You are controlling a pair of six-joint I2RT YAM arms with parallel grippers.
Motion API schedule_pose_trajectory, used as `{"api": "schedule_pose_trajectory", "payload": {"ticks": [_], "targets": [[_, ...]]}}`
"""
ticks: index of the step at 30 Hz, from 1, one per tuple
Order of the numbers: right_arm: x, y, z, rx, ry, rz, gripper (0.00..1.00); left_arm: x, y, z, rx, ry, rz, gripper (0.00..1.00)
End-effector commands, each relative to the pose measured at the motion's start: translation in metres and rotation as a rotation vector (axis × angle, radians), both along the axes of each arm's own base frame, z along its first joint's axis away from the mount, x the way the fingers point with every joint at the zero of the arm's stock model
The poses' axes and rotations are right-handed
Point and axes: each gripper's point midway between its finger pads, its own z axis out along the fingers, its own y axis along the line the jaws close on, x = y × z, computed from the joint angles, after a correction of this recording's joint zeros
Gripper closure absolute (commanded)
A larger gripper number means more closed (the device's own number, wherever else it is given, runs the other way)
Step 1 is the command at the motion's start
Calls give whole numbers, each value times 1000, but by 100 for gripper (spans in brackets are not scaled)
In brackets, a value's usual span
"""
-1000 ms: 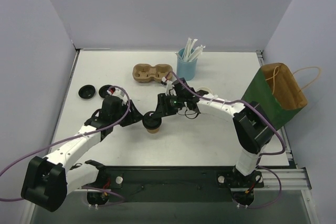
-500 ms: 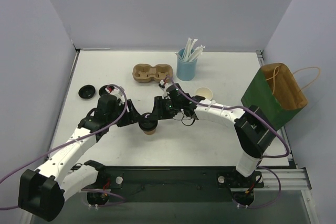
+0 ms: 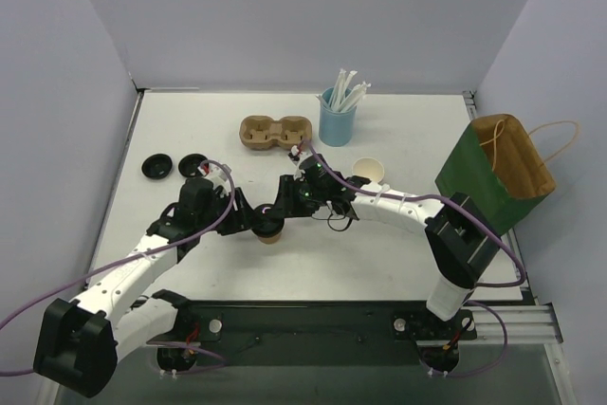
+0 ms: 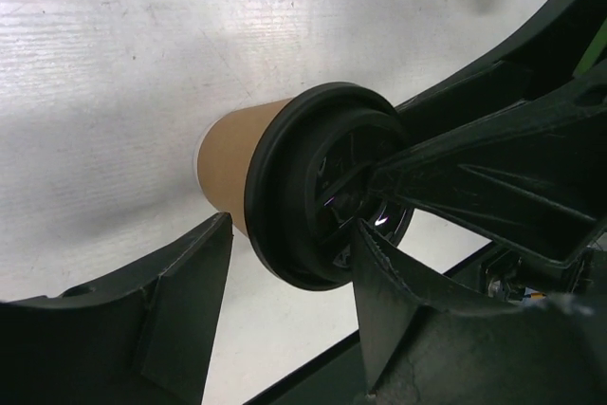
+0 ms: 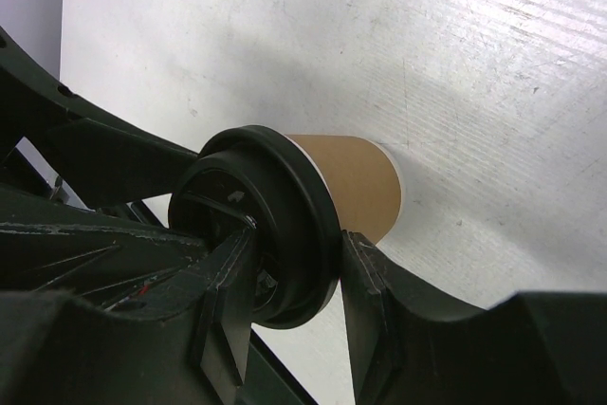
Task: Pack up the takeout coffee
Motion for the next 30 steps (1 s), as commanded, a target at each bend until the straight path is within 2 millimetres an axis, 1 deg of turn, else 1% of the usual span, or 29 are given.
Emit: {"api": "schedule_pose_trajectory", "payload": {"ticks": [1,2,3,6,7,8,10,14,15,19,20,25,30], "targets": [[-16,-29,-35,-144,71,-20,65,8,2,-6,29,-18,10,39],[-15,-29,-29,-123,74,-14,63,4,5,-14,53,9,14,40],[-14,-28,-26,-111,76,-10,62,6,9,-17,74,9,24,40],[-8,-29,-10,-60,76,-6,57,4,11,-23,102,29,19,42],[-7,-30,-7,-54,75,0,56,5,11,-22,100,24,20,43],[-1,-32,1,-34,64,-8,55,5,11,-22,99,23,19,43],[0,-34,10,-9,64,8,53,6,11,-22,101,16,19,44],[11,-43,25,20,39,11,51,7,12,-22,108,9,15,44],[13,-50,24,7,57,-2,52,7,12,-23,114,9,10,44],[19,-58,29,19,54,1,55,8,11,-23,113,8,0,44],[19,-58,26,21,72,7,55,8,11,-23,112,8,0,44],[19,-49,28,52,98,60,59,9,7,-19,95,-3,-9,44],[17,-40,25,86,128,81,62,9,7,-21,97,2,-11,44]]}}
